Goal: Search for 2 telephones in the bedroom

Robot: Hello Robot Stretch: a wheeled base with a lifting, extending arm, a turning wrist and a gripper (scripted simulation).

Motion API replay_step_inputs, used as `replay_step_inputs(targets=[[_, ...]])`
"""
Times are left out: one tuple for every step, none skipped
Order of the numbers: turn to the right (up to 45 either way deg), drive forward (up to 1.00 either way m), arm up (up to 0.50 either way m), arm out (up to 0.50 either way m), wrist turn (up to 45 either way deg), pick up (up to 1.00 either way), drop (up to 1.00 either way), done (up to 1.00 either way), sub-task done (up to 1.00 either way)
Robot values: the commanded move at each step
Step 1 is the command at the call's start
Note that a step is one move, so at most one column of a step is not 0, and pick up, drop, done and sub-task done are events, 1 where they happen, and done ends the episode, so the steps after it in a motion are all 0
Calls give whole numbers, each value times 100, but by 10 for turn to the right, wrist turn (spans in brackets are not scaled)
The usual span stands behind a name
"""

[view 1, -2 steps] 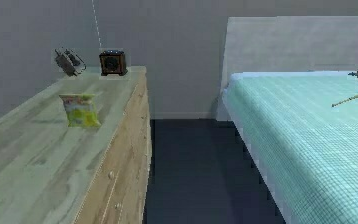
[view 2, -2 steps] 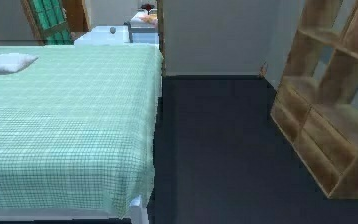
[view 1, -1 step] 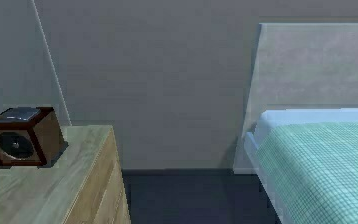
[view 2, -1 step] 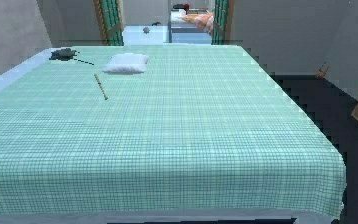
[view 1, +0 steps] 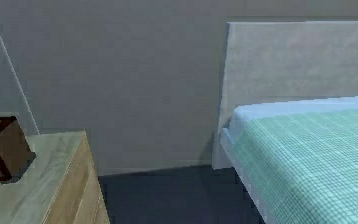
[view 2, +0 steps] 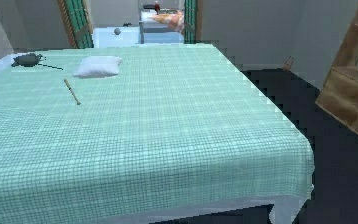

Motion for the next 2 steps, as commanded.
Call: replay_step_inputs(targets=[[0, 20, 0, 0, 0, 0, 0, 0, 0], [-450, 0, 0, 0, 0, 0, 0, 0, 0]])
